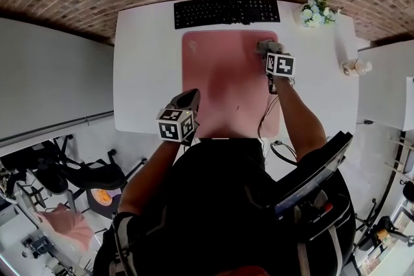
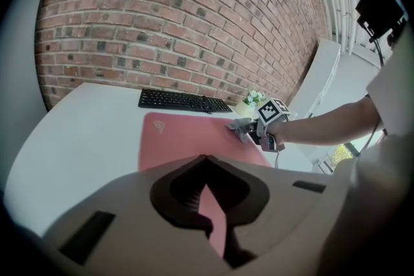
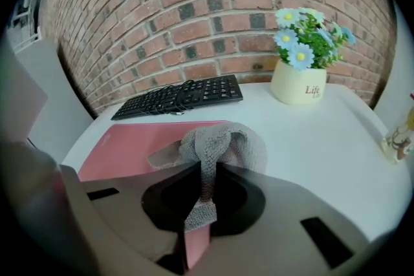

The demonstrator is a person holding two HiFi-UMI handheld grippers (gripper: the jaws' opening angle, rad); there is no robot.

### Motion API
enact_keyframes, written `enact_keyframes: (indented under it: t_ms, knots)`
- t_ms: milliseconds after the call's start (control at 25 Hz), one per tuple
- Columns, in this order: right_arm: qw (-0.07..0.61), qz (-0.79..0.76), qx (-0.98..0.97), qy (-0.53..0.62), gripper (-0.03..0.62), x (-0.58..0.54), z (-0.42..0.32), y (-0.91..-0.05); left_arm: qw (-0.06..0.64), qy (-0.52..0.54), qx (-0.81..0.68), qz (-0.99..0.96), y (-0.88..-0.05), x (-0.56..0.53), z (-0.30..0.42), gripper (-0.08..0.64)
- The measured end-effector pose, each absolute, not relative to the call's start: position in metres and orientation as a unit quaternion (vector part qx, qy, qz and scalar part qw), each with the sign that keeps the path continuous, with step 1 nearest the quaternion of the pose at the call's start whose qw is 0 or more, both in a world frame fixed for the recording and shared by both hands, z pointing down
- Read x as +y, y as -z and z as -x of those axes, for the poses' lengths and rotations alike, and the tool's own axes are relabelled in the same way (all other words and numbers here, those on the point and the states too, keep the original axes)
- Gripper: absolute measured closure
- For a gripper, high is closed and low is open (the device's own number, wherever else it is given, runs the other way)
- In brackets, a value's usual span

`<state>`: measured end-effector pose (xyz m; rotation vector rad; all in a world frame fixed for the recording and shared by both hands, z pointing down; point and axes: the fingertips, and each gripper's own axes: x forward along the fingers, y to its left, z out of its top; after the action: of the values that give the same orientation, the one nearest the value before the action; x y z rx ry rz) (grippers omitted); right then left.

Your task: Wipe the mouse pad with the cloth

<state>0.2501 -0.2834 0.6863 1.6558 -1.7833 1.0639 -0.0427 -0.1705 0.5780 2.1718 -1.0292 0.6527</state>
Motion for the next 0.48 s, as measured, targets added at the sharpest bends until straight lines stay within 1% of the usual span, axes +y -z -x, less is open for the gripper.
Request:
enact_keyframes:
  t_ms: [280, 360, 480]
  knots:
    - [0.242, -0.645, -0.615, -0.385, 0.561, -0.279, -0.286, -0.68, 0.32, -0.243, -0.399, -0.824, -0.578, -0.167, 0.045, 0.56]
    - [0.238, -0.642, -0.623, -0.376, 0.561, -0.285, -0.278, -0.671, 0.322, -0.239, -0.405, -0.822, -0.577, -0.168, 0.048, 0.56]
    - [0.226, -0.623, -0.656, -0.361, 0.561, -0.301, -0.244, -0.652, 0.325, -0.233, -0.413, -0.818, -0.577, -0.167, 0.053, 0.56]
